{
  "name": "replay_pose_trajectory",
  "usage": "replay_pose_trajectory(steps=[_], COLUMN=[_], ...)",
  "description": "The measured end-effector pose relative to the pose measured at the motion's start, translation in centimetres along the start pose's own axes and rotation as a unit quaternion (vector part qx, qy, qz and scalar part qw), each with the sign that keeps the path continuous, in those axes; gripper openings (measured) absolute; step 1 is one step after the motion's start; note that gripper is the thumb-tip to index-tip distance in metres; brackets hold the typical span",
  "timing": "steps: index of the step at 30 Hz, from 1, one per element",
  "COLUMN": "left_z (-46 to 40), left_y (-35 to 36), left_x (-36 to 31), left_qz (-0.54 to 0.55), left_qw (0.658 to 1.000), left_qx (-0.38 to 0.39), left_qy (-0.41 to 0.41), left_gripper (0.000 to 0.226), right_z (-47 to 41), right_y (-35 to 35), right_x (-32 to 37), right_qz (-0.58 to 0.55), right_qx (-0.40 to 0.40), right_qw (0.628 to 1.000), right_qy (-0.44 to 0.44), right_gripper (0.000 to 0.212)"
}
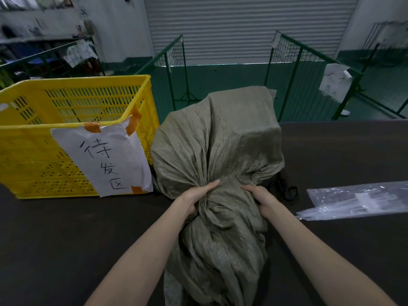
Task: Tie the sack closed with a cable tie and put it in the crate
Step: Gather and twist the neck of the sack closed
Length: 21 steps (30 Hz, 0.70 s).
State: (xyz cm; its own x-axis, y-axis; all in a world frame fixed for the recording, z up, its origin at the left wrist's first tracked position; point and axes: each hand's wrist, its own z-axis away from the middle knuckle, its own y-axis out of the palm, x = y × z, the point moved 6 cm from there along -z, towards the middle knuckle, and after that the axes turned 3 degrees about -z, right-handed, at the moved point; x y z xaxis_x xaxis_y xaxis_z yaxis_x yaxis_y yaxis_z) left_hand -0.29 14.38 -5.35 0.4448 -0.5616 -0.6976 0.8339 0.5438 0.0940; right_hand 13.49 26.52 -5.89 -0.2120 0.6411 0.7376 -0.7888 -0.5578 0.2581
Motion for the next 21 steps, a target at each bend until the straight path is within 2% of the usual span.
replay_pose_trajectory(steps=[3, 9, 12, 14, 17, 19, 21], left_z=[-0.2, -0.6, -0.6, -0.6, -0.5, -0.6, -0.6], left_y=[-0.2, 0.0, 0.2, 0.3, 0.5, 0.7, 0.7], left_x=[0.4, 0.2, -0.1, -0.3, -0.4, -0.3, -0.3], left_qz=[-0.017, 0.056, 0.085, 0.1, 0.123, 0.128, 0.117], left_qw=[1.0, 0.998, 0.995, 0.992, 0.989, 0.989, 0.99], left_qx=[-0.007, -0.034, -0.036, -0.042, -0.046, -0.047, -0.041], left_qy=[-0.019, 0.026, 0.048, 0.056, 0.064, 0.063, 0.06], left_gripper=[0.062, 0.036, 0.022, 0.014, 0.013, 0.021, 0.03], right_z=[0.0, 0.4, 0.8, 1.3, 2.4, 3.0, 3.7], right_y=[0.4, 0.1, -0.6, -1.2, -2.4, -3.0, -3.1], right_x=[-0.3, -1.3, -1.4, -1.6, -1.5, -1.2, -0.6], right_qz=[-0.001, 0.051, 0.073, 0.095, 0.23, 0.325, 0.373], right_qx=[0.005, 0.033, 0.07, 0.092, 0.088, 0.083, 0.084], right_qw=[1.0, 0.997, 0.993, 0.988, 0.962, 0.931, 0.911], right_qy=[-0.004, 0.051, 0.066, 0.082, 0.118, 0.142, 0.153], right_gripper=[0.031, 0.039, 0.05, 0.048, 0.052, 0.059, 0.053])
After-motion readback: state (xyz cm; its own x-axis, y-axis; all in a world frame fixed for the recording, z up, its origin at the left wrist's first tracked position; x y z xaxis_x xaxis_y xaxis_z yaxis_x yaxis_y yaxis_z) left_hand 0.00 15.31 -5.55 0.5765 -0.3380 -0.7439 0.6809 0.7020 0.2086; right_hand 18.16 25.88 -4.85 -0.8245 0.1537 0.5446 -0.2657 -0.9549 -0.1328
